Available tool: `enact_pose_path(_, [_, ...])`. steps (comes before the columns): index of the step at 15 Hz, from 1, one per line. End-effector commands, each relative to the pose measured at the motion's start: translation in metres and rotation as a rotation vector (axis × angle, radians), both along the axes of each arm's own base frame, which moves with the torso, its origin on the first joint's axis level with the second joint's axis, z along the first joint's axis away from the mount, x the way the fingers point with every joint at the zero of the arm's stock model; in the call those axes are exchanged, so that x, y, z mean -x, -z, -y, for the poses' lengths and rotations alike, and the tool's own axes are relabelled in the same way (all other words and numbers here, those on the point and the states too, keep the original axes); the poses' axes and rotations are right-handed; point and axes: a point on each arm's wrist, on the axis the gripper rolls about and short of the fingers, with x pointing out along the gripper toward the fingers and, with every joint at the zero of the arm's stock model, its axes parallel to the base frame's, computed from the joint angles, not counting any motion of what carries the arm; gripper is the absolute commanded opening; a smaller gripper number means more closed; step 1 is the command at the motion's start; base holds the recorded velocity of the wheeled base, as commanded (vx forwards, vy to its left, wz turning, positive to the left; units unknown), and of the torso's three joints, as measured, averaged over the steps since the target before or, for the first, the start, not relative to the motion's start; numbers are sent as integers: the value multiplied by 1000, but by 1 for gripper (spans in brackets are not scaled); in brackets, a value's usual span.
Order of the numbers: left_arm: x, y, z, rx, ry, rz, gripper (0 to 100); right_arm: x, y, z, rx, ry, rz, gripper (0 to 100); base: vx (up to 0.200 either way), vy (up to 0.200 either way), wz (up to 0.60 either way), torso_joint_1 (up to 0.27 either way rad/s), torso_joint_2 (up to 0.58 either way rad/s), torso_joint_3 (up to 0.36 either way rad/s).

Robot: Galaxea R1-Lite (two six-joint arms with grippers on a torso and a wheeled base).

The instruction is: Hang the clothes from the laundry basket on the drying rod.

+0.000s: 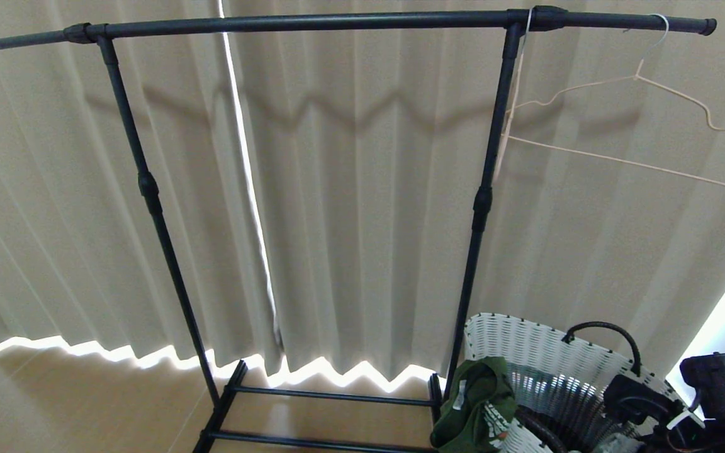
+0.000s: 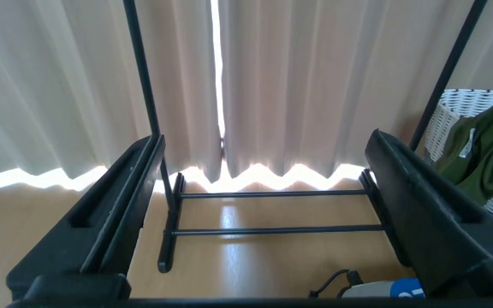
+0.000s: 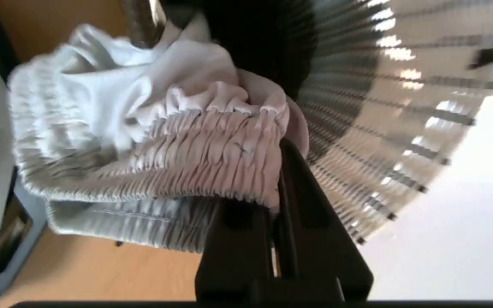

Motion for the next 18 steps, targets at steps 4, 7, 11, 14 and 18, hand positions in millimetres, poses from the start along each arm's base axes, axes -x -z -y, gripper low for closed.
enact_pose_path(4, [0, 0, 0, 0, 1, 0, 100, 70, -93, 1, -59, 119, 663, 0, 0, 0, 0, 0, 0, 0])
enact_pose_path(7, [0, 0, 0, 0, 1, 0, 100, 96, -93, 0, -43, 136, 771, 0, 0, 0, 0, 0, 0, 0])
enact_pose_path(11, [0, 0, 0, -2, 1, 0, 100, 111, -86, -1, -27, 151, 808, 0, 0, 0, 0, 0, 0, 0])
enact_pose_path(14, [0, 0, 0, -2, 1, 0, 100, 112, -87, -1, -28, 151, 816, 0, 0, 0, -600, -2, -1, 2])
enact_pose_path(18, [0, 0, 0, -3, 1, 1, 100, 113, -84, -2, -30, 151, 790, 0, 0, 0, 0, 0, 0, 0])
